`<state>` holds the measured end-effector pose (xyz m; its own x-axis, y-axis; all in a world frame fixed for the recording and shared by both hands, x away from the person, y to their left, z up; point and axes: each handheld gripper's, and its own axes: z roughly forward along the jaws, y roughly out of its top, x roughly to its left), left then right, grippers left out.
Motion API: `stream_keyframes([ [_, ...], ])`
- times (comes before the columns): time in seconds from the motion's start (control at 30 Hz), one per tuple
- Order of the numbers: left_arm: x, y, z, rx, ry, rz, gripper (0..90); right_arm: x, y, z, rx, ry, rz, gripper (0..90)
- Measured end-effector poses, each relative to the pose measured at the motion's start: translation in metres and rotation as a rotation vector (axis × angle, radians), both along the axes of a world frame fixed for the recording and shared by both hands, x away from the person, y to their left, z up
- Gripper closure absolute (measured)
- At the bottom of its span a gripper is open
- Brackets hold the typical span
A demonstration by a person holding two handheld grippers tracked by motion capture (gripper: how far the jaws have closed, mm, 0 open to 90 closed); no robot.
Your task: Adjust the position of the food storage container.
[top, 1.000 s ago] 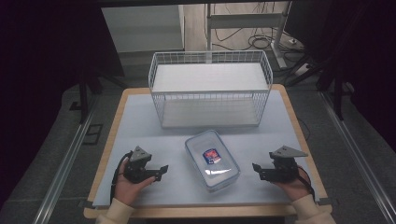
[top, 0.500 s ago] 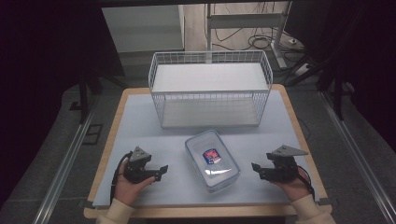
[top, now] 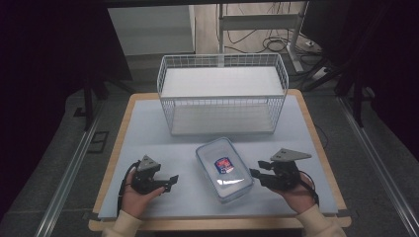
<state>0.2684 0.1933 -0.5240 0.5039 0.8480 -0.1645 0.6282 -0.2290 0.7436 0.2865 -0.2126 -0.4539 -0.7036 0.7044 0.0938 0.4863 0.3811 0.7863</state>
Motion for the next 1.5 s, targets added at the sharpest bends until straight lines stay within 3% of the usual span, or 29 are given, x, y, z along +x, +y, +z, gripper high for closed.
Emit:
stream_keyframes([
  [0.03,0.000,-0.001,0.000,0.001,0.000,-0.001,16.8,0.000,0.011,0.000,-0.010,-0.002,0.026,70.6],
  [0.07,-0.001,-0.002,0.000,0.001,0.003,-0.003,16.7,0.000,0.011,0.000,-0.010,-0.002,0.026,70.6],
  [0.17,-0.001,-0.003,0.001,-0.002,-0.001,-0.007,16.7,0.000,0.031,0.001,-0.014,0.014,0.080,84.6],
  [0.2,-0.001,-0.003,0.001,-0.002,-0.001,-0.007,16.7,0.000,0.031,0.001,-0.014,0.014,0.080,84.6],
  [0.23,-0.001,-0.002,0.001,-0.005,-0.002,-0.005,16.7,-0.003,0.044,0.002,-0.020,0.016,0.119,88.2],
  [0.27,-0.001,-0.002,0.001,-0.005,-0.002,-0.005,16.7,-0.003,0.044,0.002,-0.020,0.016,0.119,88.2],
  [0.33,-0.001,-0.002,0.001,-0.008,-0.003,0.000,16.6,-0.008,0.060,0.003,-0.030,0.013,0.169,89.4],
  [0.37,-0.001,-0.001,0.002,-0.008,-0.003,0.001,16.6,-0.014,0.077,0.002,-0.045,0.010,0.220,89.5],
  [0.47,-0.002,0.000,0.002,-0.006,-0.006,0.003,16.6,-0.019,0.094,0.000,-0.061,0.007,0.265,89.6],
  [0.5,-0.002,0.000,0.002,-0.008,-0.009,0.005,16.7,-0.024,0.109,-0.003,-0.096,0.007,0.298,89.5],
  [0.53,-0.002,0.000,0.002,-0.008,-0.011,0.004,16.7,-0.024,0.109,-0.003,-0.096,0.007,0.298,89.5],
  [0.57,-0.002,0.000,0.003,-0.007,-0.013,0.005,16.7,-0.030,0.121,-0.008,-0.131,0.001,0.317,89.6],
  [0.63,-0.001,0.001,0.003,-0.006,-0.010,0.004,16.7,-0.033,0.126,-0.010,-0.145,0.006,0.328,89.6],
  [0.7,-0.001,0.001,0.002,-0.005,-0.009,0.006,16.7,-0.043,0.137,-0.017,-0.200,0.006,0.362,89.6],
  [0.73,-0.001,0.001,0.002,-0.005,-0.009,0.006,16.7,-0.043,0.137,-0.017,-0.200,0.006,0.362,89.6],
  [0.83,-0.002,0.000,0.002,0.000,-0.015,0.007,16.7,-0.054,0.141,-0.026,-0.275,-0.006,0.381,89.7],
  [0.93,-0.002,0.000,0.002,0.000,-0.016,0.007,16.6,-0.056,0.141,-0.030,-0.308,-0.010,0.381,89.7],
  [1.0,-0.002,0.000,0.002,0.000,-0.016,0.007,16.7,-0.057,0.138,-0.035,-0.348,-0.017,0.358,89.8],
  [1.13,-0.002,0.000,0.001,0.010,-0.019,0.004,16.7,-0.058,0.137,-0.036,-0.350,-0.019,0.357,89.8],
  [1.23,-0.002,0.000,0.001,0.009,-0.020,0.004,16.7,-0.061,0.138,-0.037,-0.385,-0.041,0.355,89.8],
  [1.33,-0.002,0.001,0.001,0.008,-0.019,0.007,16.6,-0.061,0.135,-0.040,-0.389,-0.025,0.356,89.8],
  [1.5,-0.001,0.001,0.000,0.008,-0.016,0.012,16.6,-0.060,0.121,-0.040,-0.377,-0.015,0.311,89.8],
])
